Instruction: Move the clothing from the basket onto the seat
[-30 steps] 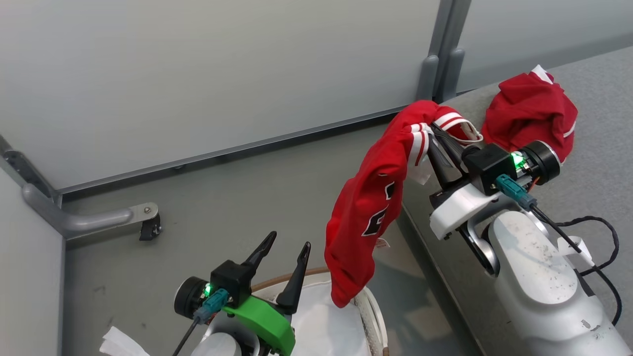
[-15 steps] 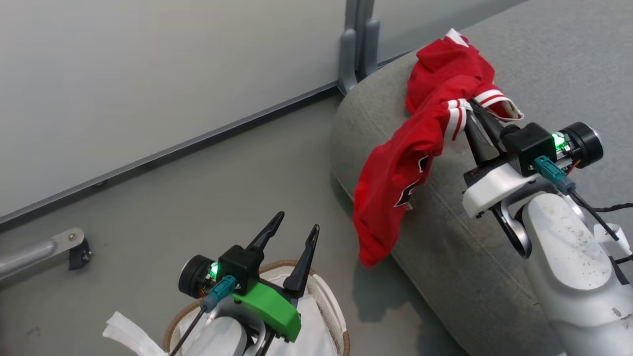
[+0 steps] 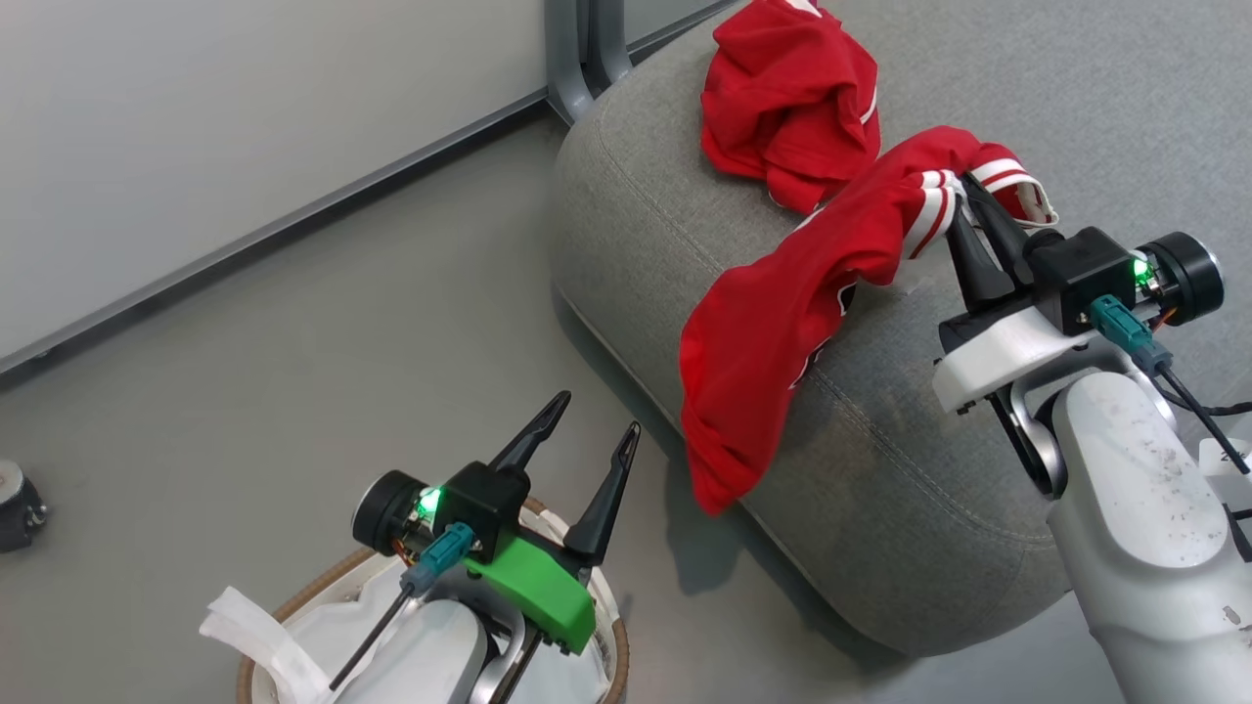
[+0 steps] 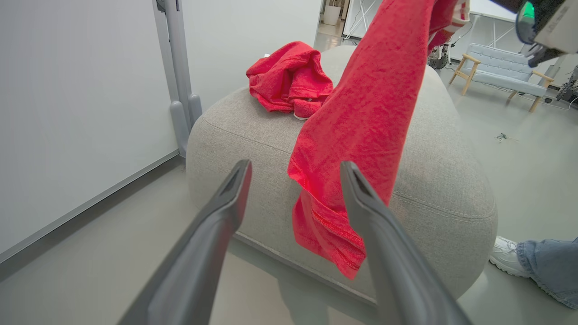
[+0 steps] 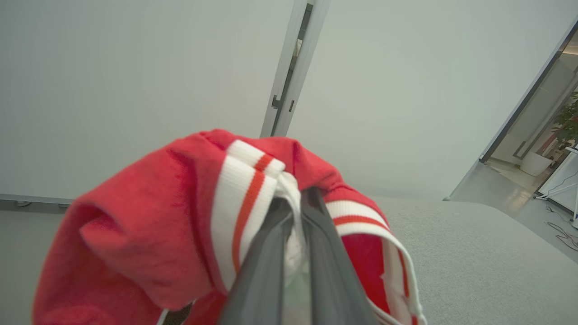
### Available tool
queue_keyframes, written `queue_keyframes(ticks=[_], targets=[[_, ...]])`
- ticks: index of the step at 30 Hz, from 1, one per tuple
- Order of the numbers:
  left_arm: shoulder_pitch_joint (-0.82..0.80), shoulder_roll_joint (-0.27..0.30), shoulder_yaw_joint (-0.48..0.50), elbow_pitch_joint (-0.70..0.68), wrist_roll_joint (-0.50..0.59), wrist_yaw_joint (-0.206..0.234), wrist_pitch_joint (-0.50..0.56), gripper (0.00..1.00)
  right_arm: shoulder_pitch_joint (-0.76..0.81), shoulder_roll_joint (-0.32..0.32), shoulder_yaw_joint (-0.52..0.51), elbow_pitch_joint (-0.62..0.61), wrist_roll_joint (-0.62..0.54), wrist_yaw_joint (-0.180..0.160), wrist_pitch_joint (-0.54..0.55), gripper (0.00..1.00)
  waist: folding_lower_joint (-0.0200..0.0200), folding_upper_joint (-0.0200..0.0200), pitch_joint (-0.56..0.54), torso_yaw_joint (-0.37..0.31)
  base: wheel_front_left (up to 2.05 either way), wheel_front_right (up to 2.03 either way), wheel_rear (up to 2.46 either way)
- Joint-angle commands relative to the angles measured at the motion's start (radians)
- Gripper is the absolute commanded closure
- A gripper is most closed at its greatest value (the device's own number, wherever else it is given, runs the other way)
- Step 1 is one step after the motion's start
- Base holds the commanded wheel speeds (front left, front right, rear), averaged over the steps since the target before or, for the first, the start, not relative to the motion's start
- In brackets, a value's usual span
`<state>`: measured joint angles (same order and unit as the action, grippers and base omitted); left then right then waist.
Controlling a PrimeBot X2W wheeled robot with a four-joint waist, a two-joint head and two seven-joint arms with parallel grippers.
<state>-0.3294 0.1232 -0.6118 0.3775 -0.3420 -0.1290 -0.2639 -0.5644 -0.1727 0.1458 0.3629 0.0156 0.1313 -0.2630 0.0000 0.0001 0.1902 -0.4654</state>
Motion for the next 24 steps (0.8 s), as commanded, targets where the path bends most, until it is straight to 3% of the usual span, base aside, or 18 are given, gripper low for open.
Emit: queue_keyframes(ticks=[1,5,12,19,24], targets=[[-0.023,0.014,-0.001,-0.006,0.009,-0.003,-0.001,0.0,-0.017,-0.002,-0.005,-0.001,-0.005,-0.001,-0.003,1.0,0.0,-0.0001,0.035,-0.008,0.0,0.0,0.0],[-0.038,0.025,0.01,-0.018,0.007,-0.003,-0.001,0.0,-0.085,-0.007,0.001,0.014,0.016,-0.001,-0.003,1.0,0.0,-0.0001,0.075,0.001,0.0,0.0,0.0],[-0.077,0.05,0.018,-0.035,0.02,-0.003,-0.001,0.0,-0.282,-0.069,-0.027,0.045,0.061,-0.001,-0.003,1.0,0.0,-0.0001,0.161,0.042,0.0,0.0,0.0],[-0.12,0.071,0.026,-0.064,0.033,-0.003,-0.001,0.0,-0.476,-0.233,-0.094,0.101,0.067,-0.001,-0.003,1.0,0.0,-0.0001,0.259,0.112,0.0,0.0,0.0],[-0.153,0.079,0.024,-0.085,0.042,-0.003,-0.001,0.0,-0.534,-0.321,-0.125,0.156,0.073,-0.001,-0.003,1.0,0.0,-0.0001,0.331,0.16,0.0,0.0,0.0]])
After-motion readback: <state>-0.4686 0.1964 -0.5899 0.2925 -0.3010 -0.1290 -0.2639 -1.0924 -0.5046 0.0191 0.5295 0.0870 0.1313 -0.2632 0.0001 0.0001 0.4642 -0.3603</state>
